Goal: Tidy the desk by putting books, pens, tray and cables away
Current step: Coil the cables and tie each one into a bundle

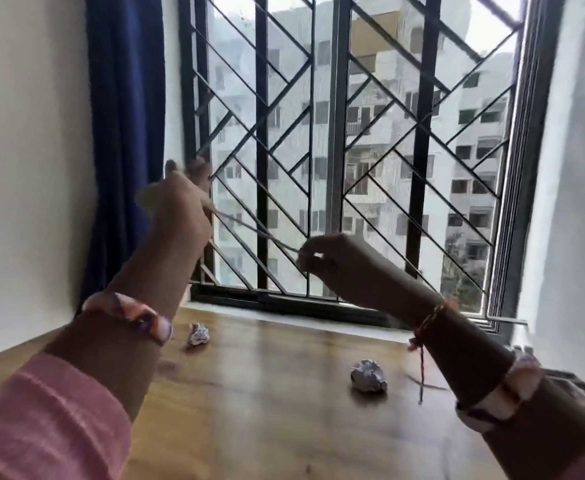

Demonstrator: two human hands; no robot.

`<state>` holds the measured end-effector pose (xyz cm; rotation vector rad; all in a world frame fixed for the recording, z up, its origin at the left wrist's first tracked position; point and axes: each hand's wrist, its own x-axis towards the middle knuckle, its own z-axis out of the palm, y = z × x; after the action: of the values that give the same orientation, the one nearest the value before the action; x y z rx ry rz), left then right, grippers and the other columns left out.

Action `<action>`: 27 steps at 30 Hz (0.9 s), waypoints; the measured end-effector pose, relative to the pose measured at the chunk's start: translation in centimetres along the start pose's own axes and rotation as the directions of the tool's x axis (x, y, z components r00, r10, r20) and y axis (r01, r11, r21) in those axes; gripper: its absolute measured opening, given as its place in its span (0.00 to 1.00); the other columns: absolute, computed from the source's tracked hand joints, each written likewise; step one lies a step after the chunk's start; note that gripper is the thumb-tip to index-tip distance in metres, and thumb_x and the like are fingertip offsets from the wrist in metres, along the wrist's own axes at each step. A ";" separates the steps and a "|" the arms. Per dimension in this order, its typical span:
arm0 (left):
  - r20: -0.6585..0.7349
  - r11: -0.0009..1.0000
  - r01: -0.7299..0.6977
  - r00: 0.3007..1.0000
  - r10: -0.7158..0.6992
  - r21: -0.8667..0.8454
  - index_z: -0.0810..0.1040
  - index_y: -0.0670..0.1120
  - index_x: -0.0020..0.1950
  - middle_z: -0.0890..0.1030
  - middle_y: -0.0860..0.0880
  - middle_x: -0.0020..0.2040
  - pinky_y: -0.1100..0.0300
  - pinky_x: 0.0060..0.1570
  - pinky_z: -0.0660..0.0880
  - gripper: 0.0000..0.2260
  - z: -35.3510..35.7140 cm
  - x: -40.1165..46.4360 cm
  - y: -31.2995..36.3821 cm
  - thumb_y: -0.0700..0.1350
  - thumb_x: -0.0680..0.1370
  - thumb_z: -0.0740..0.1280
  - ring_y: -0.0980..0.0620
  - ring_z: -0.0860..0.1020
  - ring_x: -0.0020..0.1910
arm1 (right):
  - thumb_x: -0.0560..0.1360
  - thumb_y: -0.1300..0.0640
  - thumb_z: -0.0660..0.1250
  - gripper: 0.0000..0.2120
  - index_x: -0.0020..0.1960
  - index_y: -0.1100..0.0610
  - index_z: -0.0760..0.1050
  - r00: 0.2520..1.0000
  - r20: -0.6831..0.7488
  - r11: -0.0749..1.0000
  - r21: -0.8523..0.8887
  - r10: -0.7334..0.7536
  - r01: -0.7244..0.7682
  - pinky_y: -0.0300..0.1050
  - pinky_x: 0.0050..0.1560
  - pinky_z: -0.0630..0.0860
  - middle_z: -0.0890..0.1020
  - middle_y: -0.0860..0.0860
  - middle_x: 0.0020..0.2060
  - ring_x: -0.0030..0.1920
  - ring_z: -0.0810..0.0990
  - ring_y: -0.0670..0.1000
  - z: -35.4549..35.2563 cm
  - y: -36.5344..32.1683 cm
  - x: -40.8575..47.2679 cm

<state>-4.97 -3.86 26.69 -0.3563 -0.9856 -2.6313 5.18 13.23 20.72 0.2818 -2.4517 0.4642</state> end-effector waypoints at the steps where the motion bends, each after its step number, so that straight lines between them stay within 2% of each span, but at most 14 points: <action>1: 0.000 0.918 -0.233 0.969 0.246 0.322 0.76 0.43 0.49 0.83 0.46 0.43 0.69 0.34 0.76 0.11 -1.6 0.5 -0.4 0.44 0.82 0.55 0.58 0.82 0.37 | 0.77 0.53 0.62 0.08 0.45 0.54 0.79 1.000 -0.019 0.999 -0.035 -0.014 0.013 0.48 0.37 0.75 0.81 0.55 0.36 0.34 0.77 0.55 -0.1 -1.2 -0.4; 3: 0.340 0.431 -0.636 0.737 0.584 0.639 0.76 0.38 0.48 0.84 0.43 0.41 0.60 0.38 0.79 0.13 -4.6 0.6 -1.2 0.46 0.80 0.57 0.53 0.82 0.35 | 0.77 0.50 0.61 0.09 0.48 0.51 0.79 0.996 -0.076 0.985 -0.171 -0.042 0.028 0.48 0.37 0.76 0.81 0.53 0.37 0.35 0.79 0.55 -0.6 -3.4 -1.3; 5: 0.711 -0.017 -0.793 0.535 0.457 0.608 0.74 0.37 0.48 0.82 0.39 0.36 0.53 0.33 0.76 0.14 -6.9 -0.9 -1.1 0.46 0.79 0.55 0.41 0.81 0.33 | 0.78 0.50 0.59 0.10 0.49 0.50 0.79 0.985 -0.153 0.947 -0.320 -0.076 0.023 0.48 0.37 0.78 0.83 0.53 0.40 0.38 0.82 0.56 -1.1 -4.7 -2.2; 6: 0.818 -0.176 -0.824 0.460 0.346 0.538 0.73 0.37 0.47 0.81 0.38 0.33 0.54 0.30 0.73 0.13 -7.7 -1.4 -1.1 0.46 0.79 0.56 0.38 0.80 0.31 | 0.78 0.49 0.59 0.10 0.50 0.49 0.79 0.973 -0.216 0.933 -0.361 -0.077 -0.006 0.48 0.38 0.78 0.84 0.53 0.40 0.40 0.82 0.56 -1.6 -5.0 -2.5; 7: 0.870 -0.213 -0.853 0.425 0.250 0.477 0.73 0.37 0.45 0.79 0.38 0.31 0.56 0.28 0.69 0.12 -8.2 -2.7 -0.8 0.45 0.79 0.57 0.38 0.78 0.29 | 0.78 0.48 0.60 0.10 0.50 0.49 0.79 0.957 -0.281 0.924 -0.380 -0.065 -0.049 0.49 0.39 0.78 0.84 0.54 0.41 0.42 0.83 0.57 -2.0 -5.1 -2.8; 8: 0.891 -0.146 -0.881 0.433 0.136 0.450 0.74 0.38 0.43 0.78 0.38 0.30 0.59 0.28 0.66 0.12 -8.1 -4.1 -0.5 0.44 0.79 0.58 0.41 0.77 0.28 | 0.78 0.47 0.60 0.10 0.50 0.47 0.79 0.943 -0.329 0.912 -0.399 -0.044 -0.096 0.48 0.40 0.78 0.84 0.54 0.43 0.43 0.83 0.58 -2.6 -5.1 -3.0; 10: 0.842 0.256 -0.803 0.513 -0.164 0.539 0.75 0.38 0.41 0.77 0.46 0.27 0.63 0.27 0.64 0.13 -7.5 -7.1 0.9 0.43 0.80 0.59 0.54 0.72 0.24 | 0.77 0.44 0.60 0.11 0.51 0.45 0.79 0.929 -0.370 0.888 -0.419 0.024 -0.190 0.46 0.40 0.74 0.84 0.52 0.45 0.46 0.82 0.59 -3.4 -4.9 -3.5; 12: 0.763 0.693 -0.374 0.499 -0.410 0.616 0.75 0.39 0.39 0.73 0.53 0.23 0.68 0.25 0.69 0.16 -6.6 -9.0 2.5 0.45 0.81 0.56 0.61 0.69 0.22 | 0.75 0.39 0.57 0.17 0.50 0.47 0.80 0.928 -0.368 0.906 -0.370 0.060 -0.206 0.45 0.39 0.75 0.84 0.50 0.41 0.41 0.82 0.55 -4.1 -4.7 -4.3; 13: 0.763 0.818 -0.144 0.477 -0.436 0.557 0.75 0.39 0.39 0.73 0.53 0.24 0.68 0.26 0.72 0.16 -6.1 -9.9 3.4 0.46 0.81 0.55 0.60 0.71 0.23 | 0.74 0.37 0.55 0.21 0.48 0.49 0.80 0.931 -0.358 0.922 -0.333 0.072 -0.200 0.43 0.35 0.76 0.83 0.48 0.37 0.35 0.81 0.49 -4.2 -4.6 -4.6; 15: 0.783 0.907 0.284 0.464 -0.415 0.312 0.75 0.40 0.38 0.74 0.51 0.28 0.66 0.30 0.75 0.13 -4.8 -10.7 4.7 0.43 0.79 0.58 0.58 0.73 0.23 | 0.76 0.39 0.55 0.22 0.42 0.55 0.79 0.939 -0.310 0.959 -0.183 0.152 -0.215 0.35 0.24 0.69 0.76 0.44 0.26 0.22 0.73 0.39 -3.7 -4.9 -5.1; 18: 0.644 0.715 0.696 0.575 -0.504 -0.062 0.73 0.40 0.30 0.75 0.46 0.31 0.66 0.29 0.75 0.15 -3.2 -9.9 5.7 0.33 0.75 0.56 0.54 0.74 0.28 | 0.78 0.51 0.60 0.16 0.36 0.58 0.76 0.942 -0.121 0.950 0.047 0.312 -0.309 0.30 0.21 0.60 0.72 0.51 0.24 0.18 0.67 0.41 -1.7 -6.2 -6.2; 22: 0.212 0.950 0.309 0.927 -0.309 0.037 0.75 0.38 0.40 0.77 0.51 0.27 0.72 0.33 0.71 0.13 -3.4 -7.4 4.3 0.32 0.78 0.53 0.59 0.74 0.30 | 0.77 0.60 0.61 0.07 0.40 0.55 0.73 0.961 0.080 0.963 -0.075 0.266 -0.260 0.35 0.32 0.66 0.72 0.47 0.30 0.29 0.68 0.41 -0.3 -7.8 -7.9; 25: 0.005 0.965 0.086 0.996 -0.090 0.247 0.73 0.39 0.48 0.79 0.45 0.41 0.62 0.38 0.75 0.10 -4.1 -5.7 1.4 0.39 0.79 0.53 0.51 0.78 0.39 | 0.77 0.55 0.61 0.07 0.43 0.50 0.76 0.964 0.096 0.941 -0.260 0.249 -0.217 0.38 0.32 0.68 0.70 0.44 0.30 0.31 0.70 0.45 -1.2 -8.2 -9.0; 27: 0.019 0.802 -0.246 0.959 0.282 0.544 0.71 0.38 0.47 0.80 0.39 0.47 0.56 0.47 0.71 0.12 -4.6 -4.4 -0.6 0.43 0.75 0.52 0.44 0.78 0.45 | 0.77 0.51 0.61 0.08 0.46 0.51 0.77 0.972 0.008 0.896 -0.391 0.234 -0.212 0.43 0.35 0.70 0.74 0.48 0.34 0.35 0.74 0.51 -2.3 -7.9 -9.5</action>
<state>-1.68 -5.69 21.50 -0.2454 -1.4804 -1.9880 16.32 7.76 18.62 -0.1583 -2.5738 0.0546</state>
